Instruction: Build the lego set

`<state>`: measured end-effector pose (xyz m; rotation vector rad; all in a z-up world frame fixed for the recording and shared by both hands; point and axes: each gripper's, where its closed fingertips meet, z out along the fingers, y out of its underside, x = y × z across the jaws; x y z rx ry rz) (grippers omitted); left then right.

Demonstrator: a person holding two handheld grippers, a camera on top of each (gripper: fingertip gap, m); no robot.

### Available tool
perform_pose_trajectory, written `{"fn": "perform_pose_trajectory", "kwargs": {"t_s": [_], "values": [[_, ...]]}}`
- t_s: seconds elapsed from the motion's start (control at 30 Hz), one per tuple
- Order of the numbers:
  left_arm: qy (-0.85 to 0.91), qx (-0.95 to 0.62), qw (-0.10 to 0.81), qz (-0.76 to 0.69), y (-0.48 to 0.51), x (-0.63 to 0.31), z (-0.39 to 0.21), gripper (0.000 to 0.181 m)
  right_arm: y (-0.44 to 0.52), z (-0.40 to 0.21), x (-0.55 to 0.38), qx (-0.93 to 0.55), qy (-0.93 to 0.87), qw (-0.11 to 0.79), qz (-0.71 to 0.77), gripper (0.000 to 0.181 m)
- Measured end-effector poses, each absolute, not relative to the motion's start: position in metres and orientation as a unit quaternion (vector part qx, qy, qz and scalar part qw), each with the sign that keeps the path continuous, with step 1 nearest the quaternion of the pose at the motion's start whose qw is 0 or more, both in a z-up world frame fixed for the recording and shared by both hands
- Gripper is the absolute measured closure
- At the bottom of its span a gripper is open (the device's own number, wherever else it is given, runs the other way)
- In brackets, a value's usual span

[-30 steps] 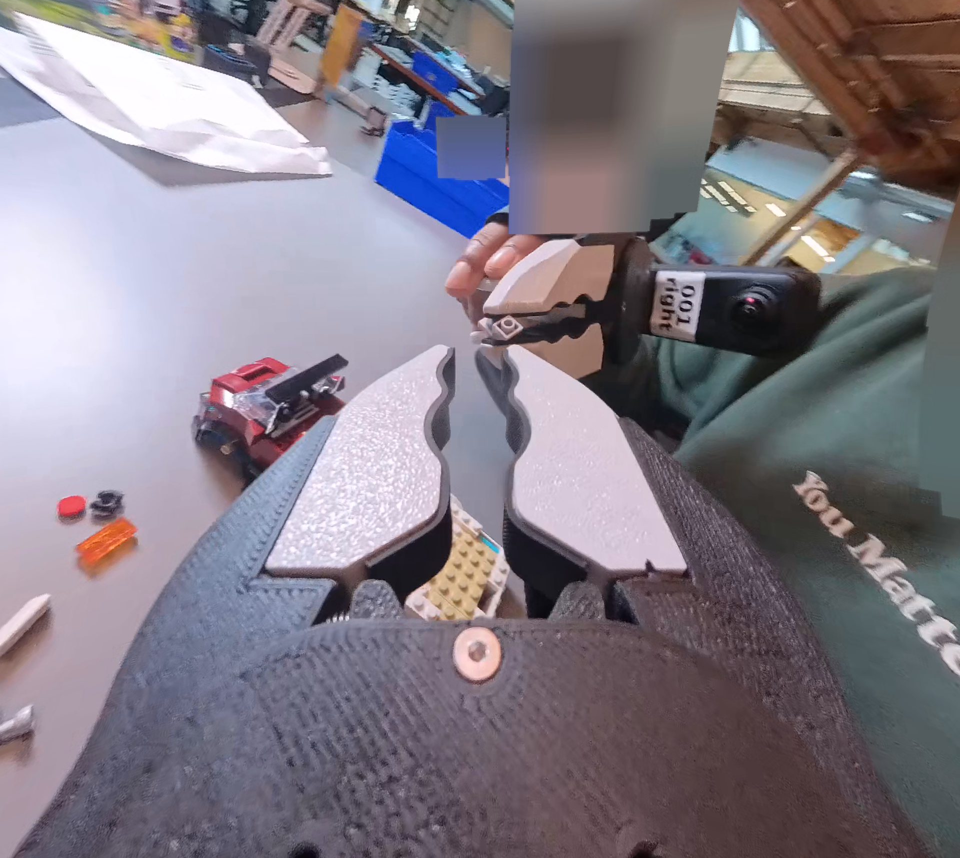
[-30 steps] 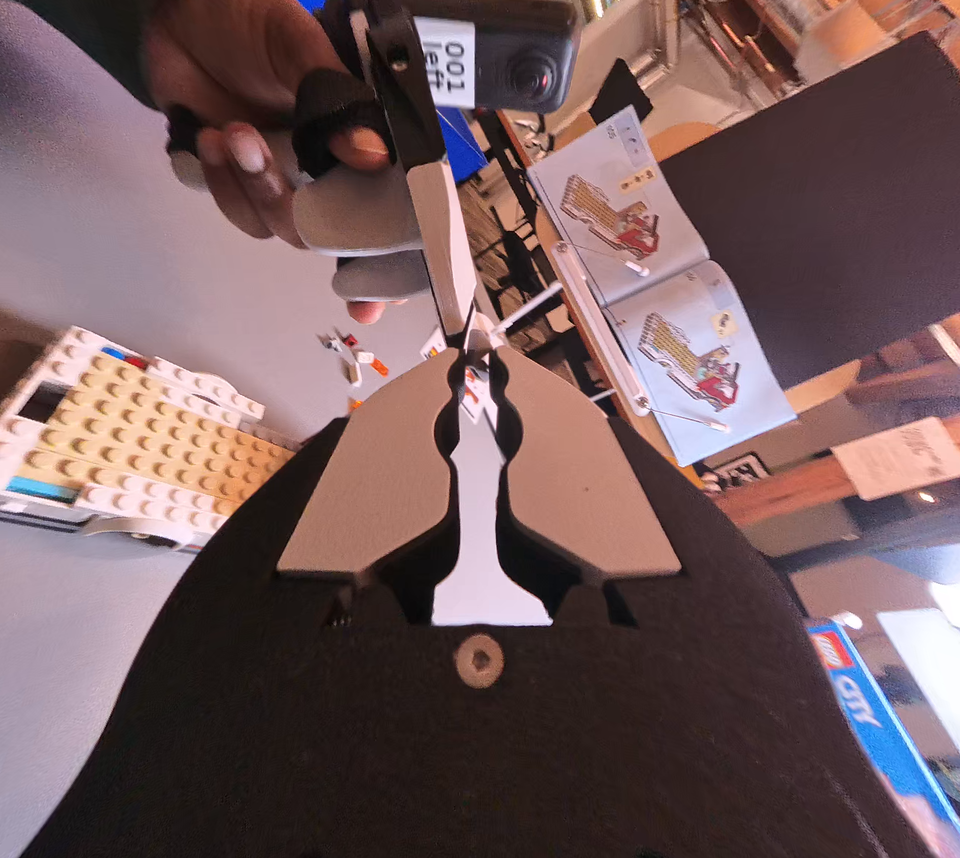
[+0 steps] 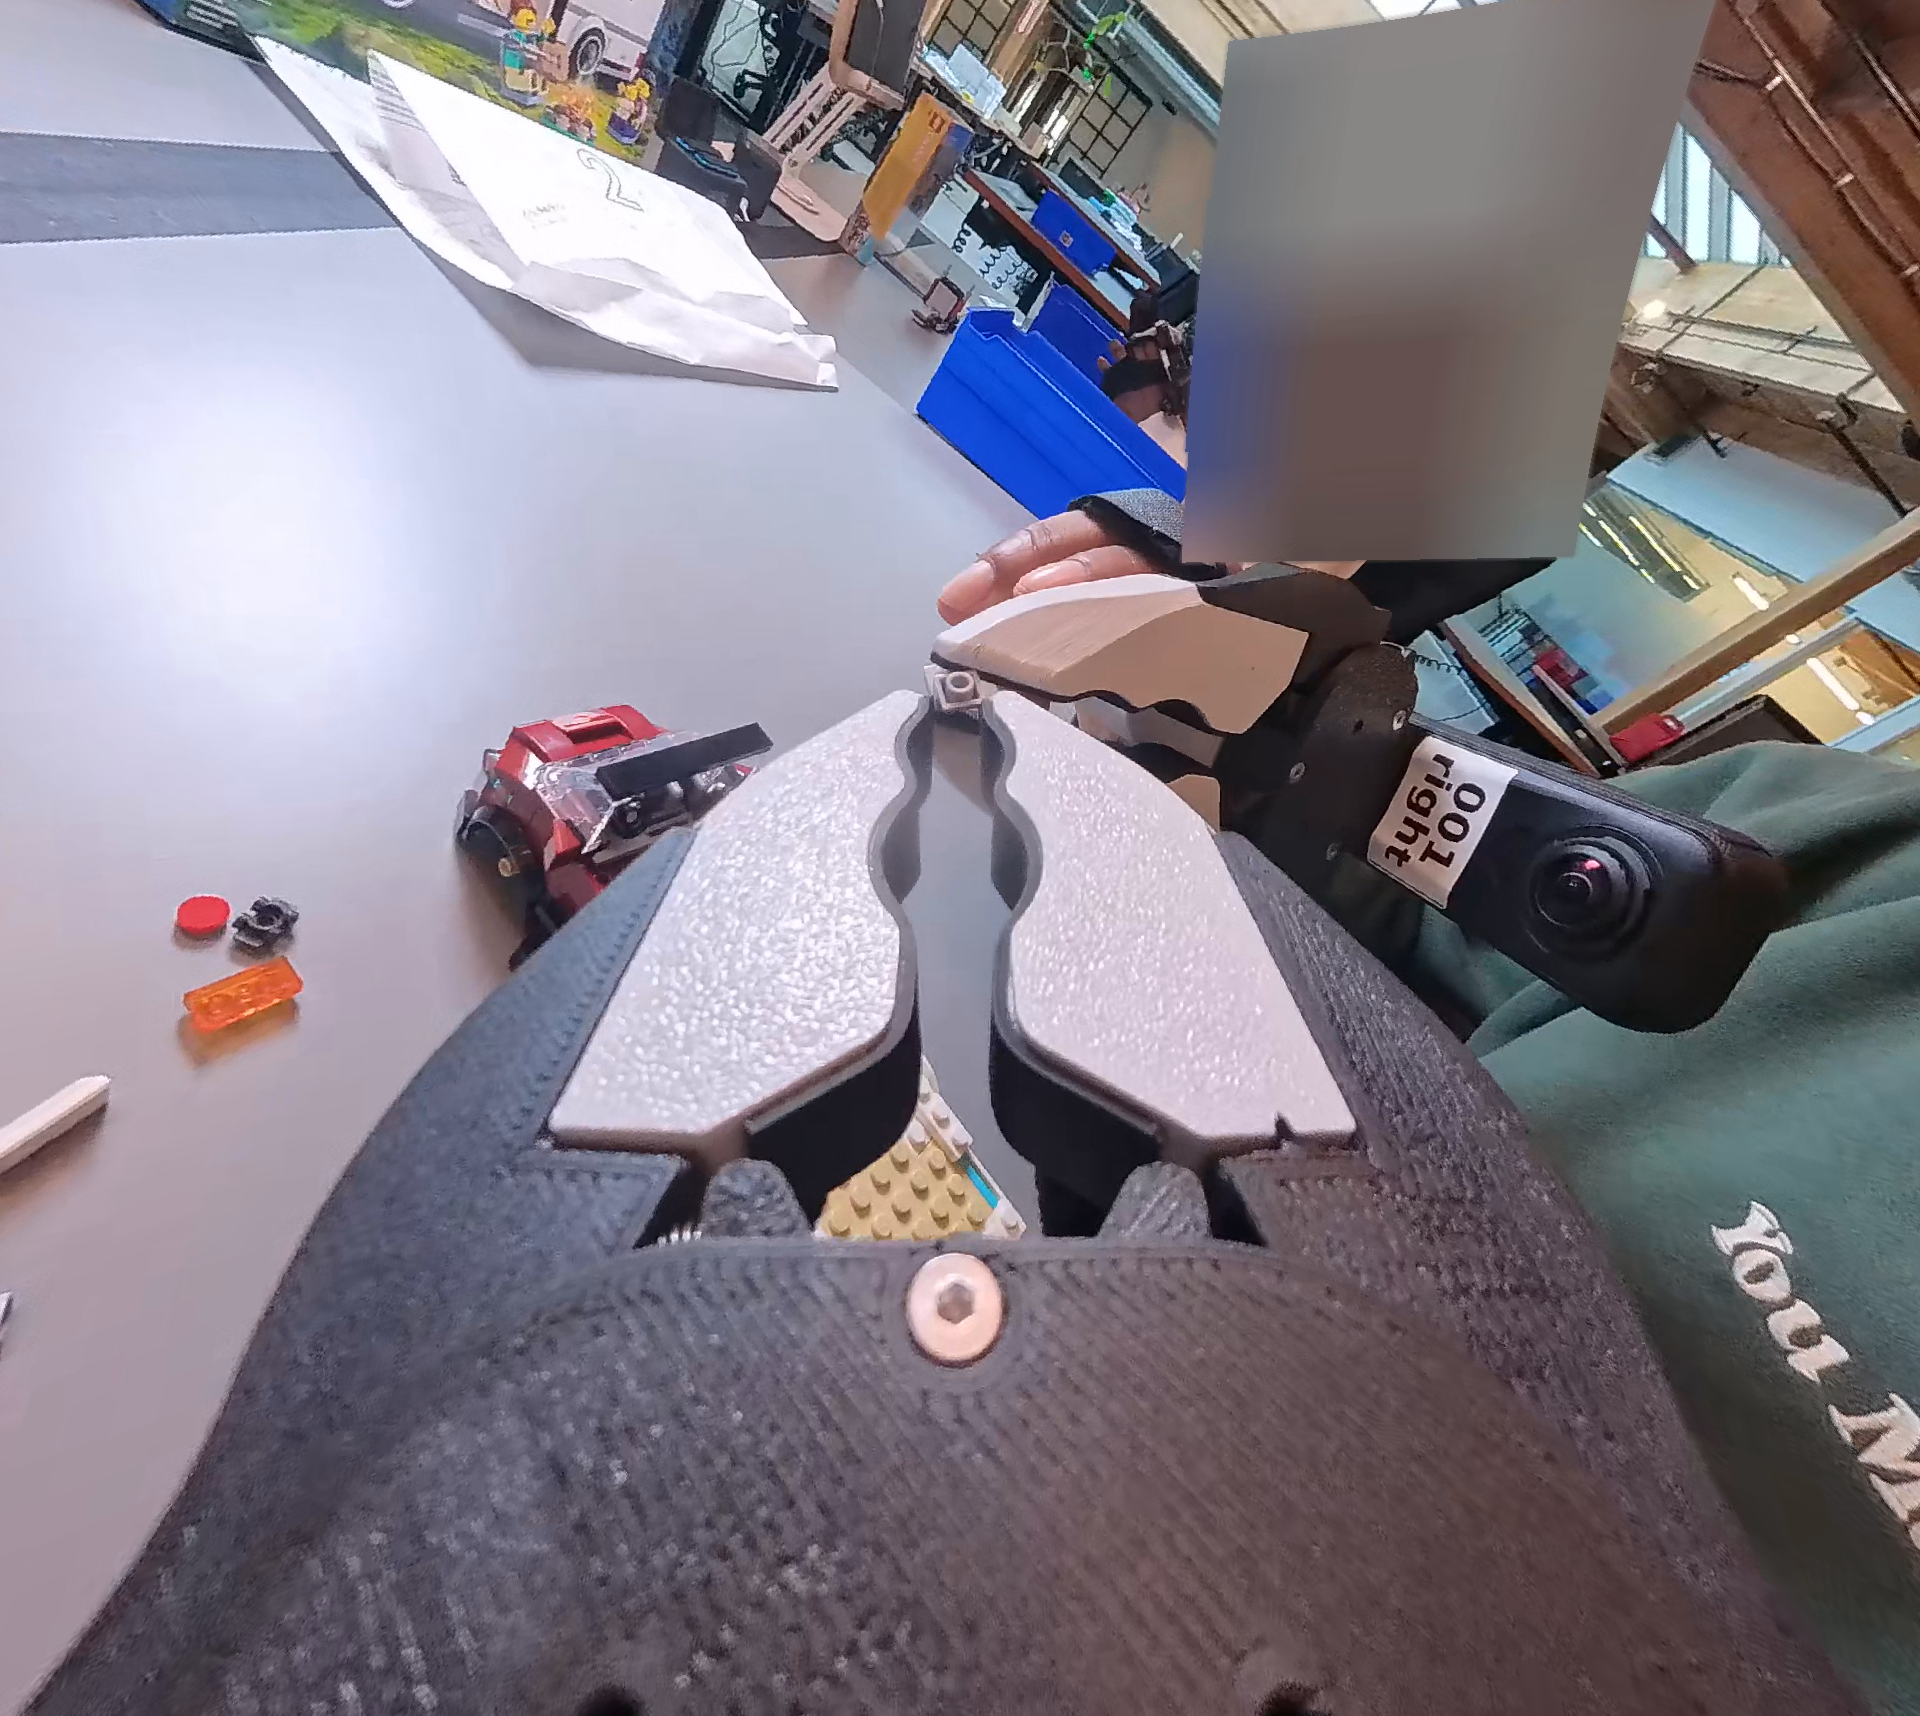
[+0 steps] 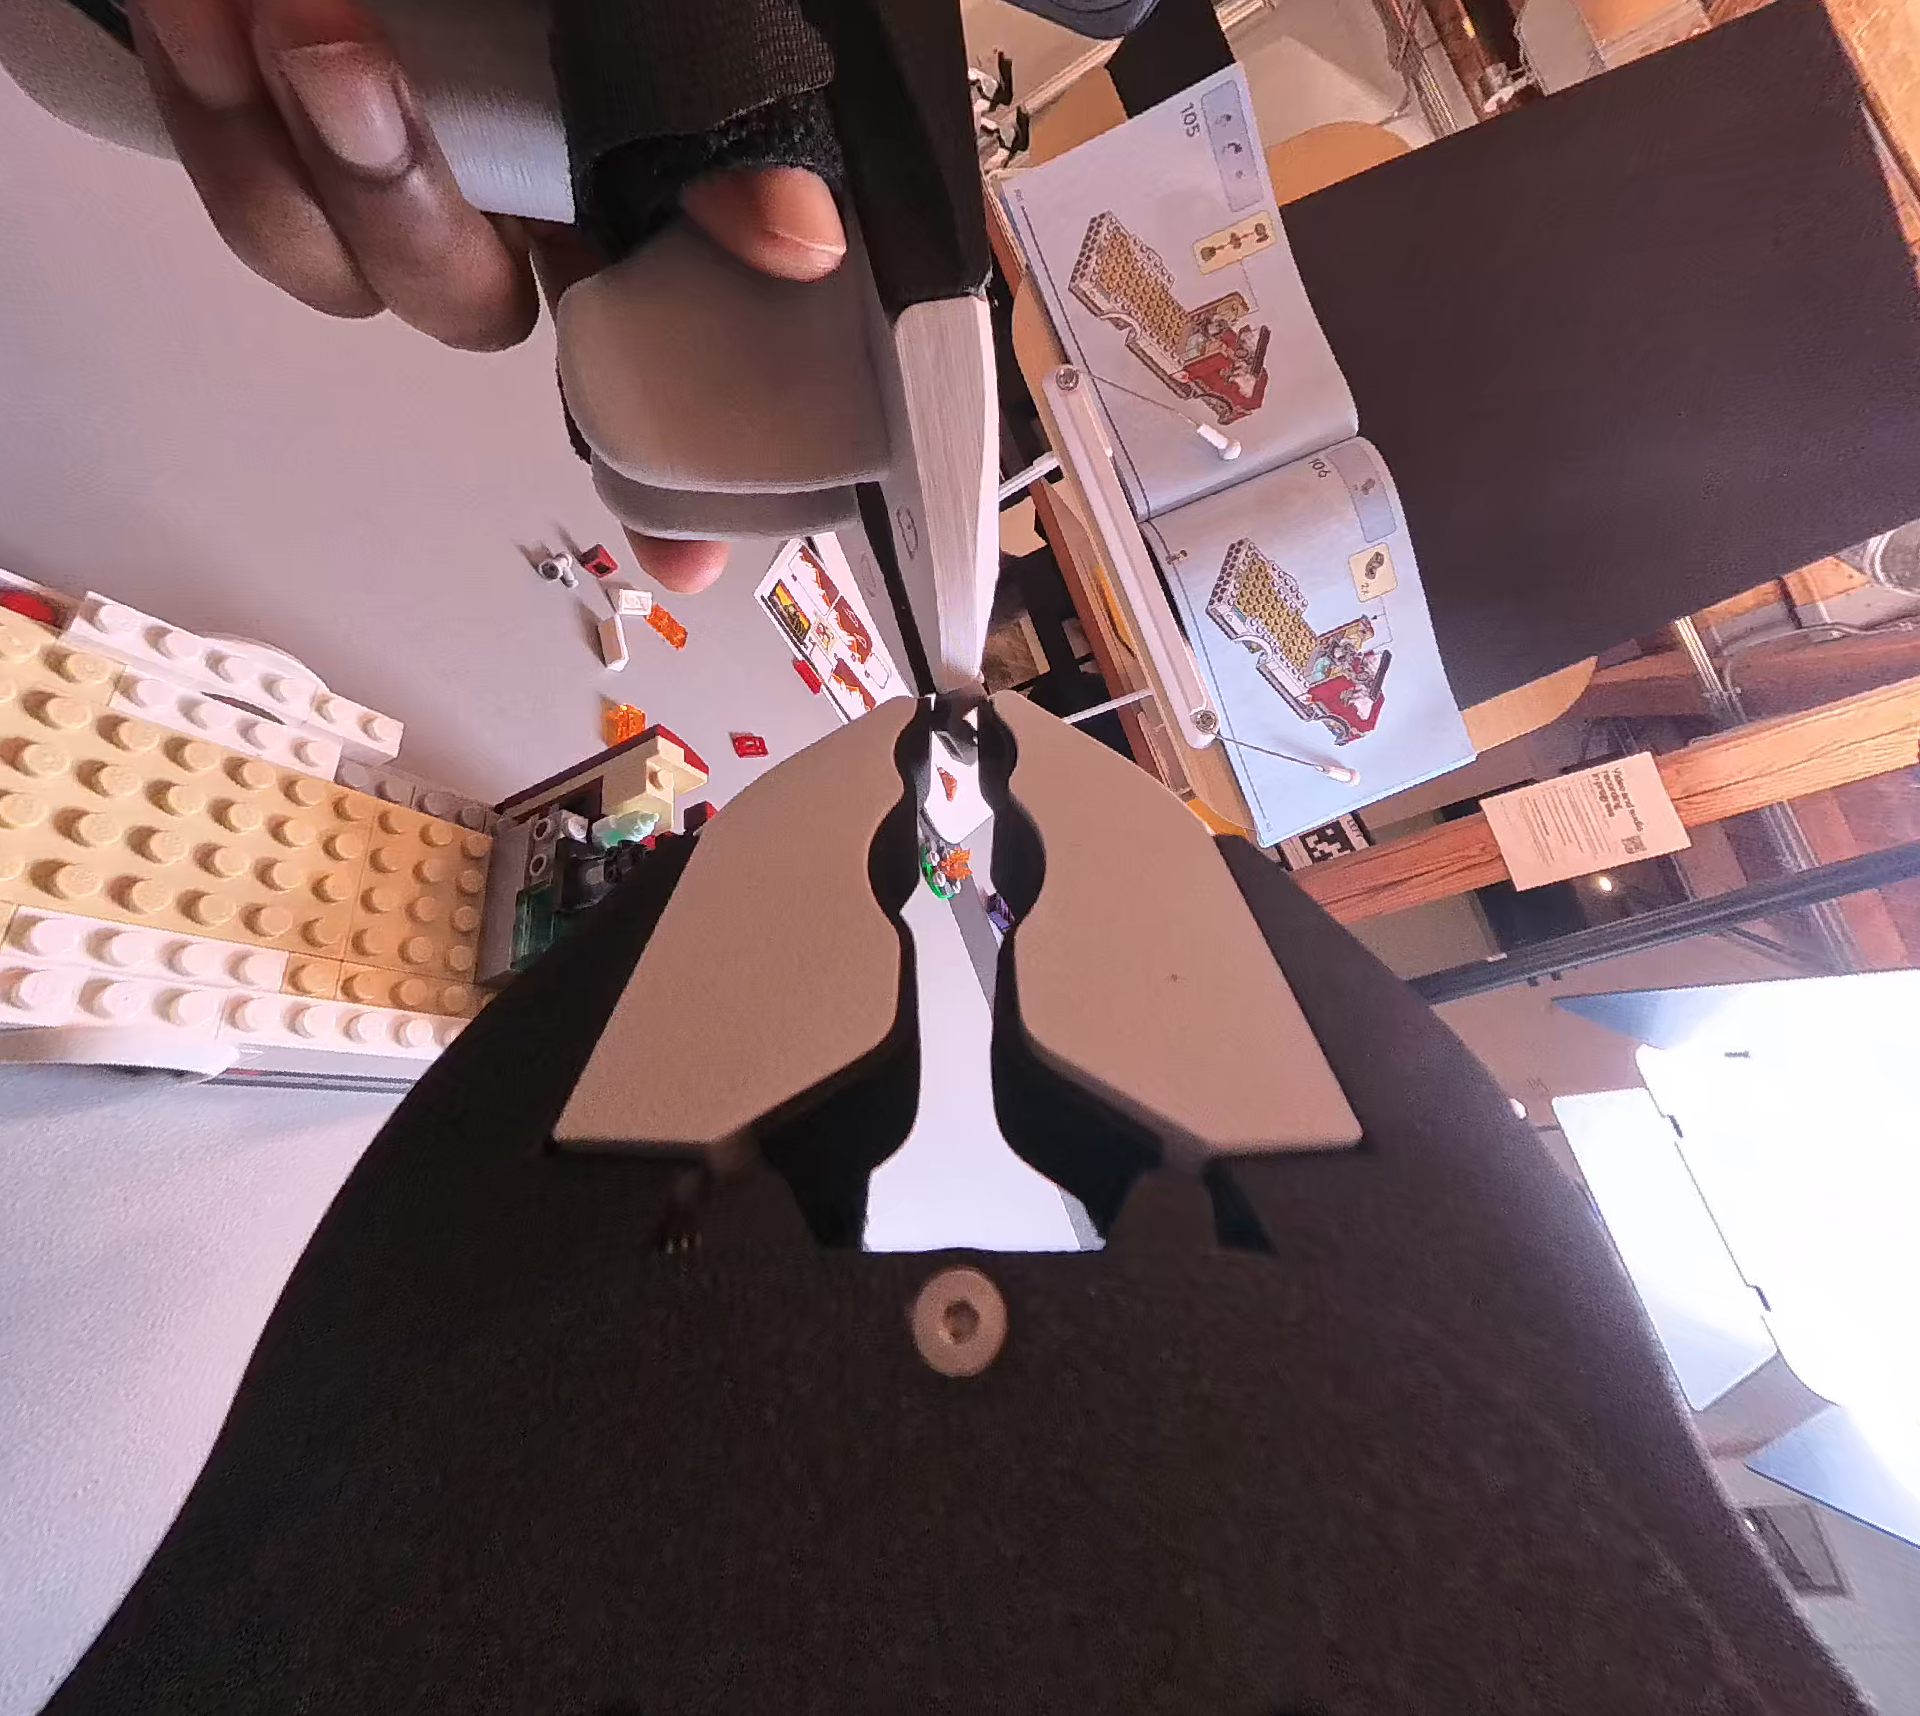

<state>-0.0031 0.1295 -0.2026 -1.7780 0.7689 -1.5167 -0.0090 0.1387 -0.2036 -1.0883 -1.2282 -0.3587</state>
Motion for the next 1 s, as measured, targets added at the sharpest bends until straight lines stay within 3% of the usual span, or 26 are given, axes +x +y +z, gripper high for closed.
{"fn": "perform_pose_trajectory", "kwargs": {"t_s": [0.47,0.63,0.73,0.87,1.0], "values": [[0.312,-0.678,0.384,-0.544,0.134,-0.004,-0.204,0.175,0.143,-0.204,-0.009,-0.5,-0.53,0.669,-0.146,0.172],[0.324,-0.674,0.403,-0.528,0.137,-0.006,-0.202,0.175,0.144,-0.205,-0.009,-0.518,-0.523,0.668,-0.112,0.155],[0.328,-0.676,0.441,-0.491,0.148,-0.016,-0.199,0.175,0.145,-0.206,-0.005,-0.597,-0.481,0.641,0.026,0.154],[0.335,-0.677,0.504,-0.419,0.165,-0.03,-0.192,0.175,0.127,-0.215,-0.017,-0.719,-0.388,0.492,0.302,0.159],[0.335,-0.674,0.542,-0.373,0.169,-0.035,-0.184,0.175,0.121,-0.232,-0.022,-0.756,-0.354,0.435,0.337,0.168]]}}
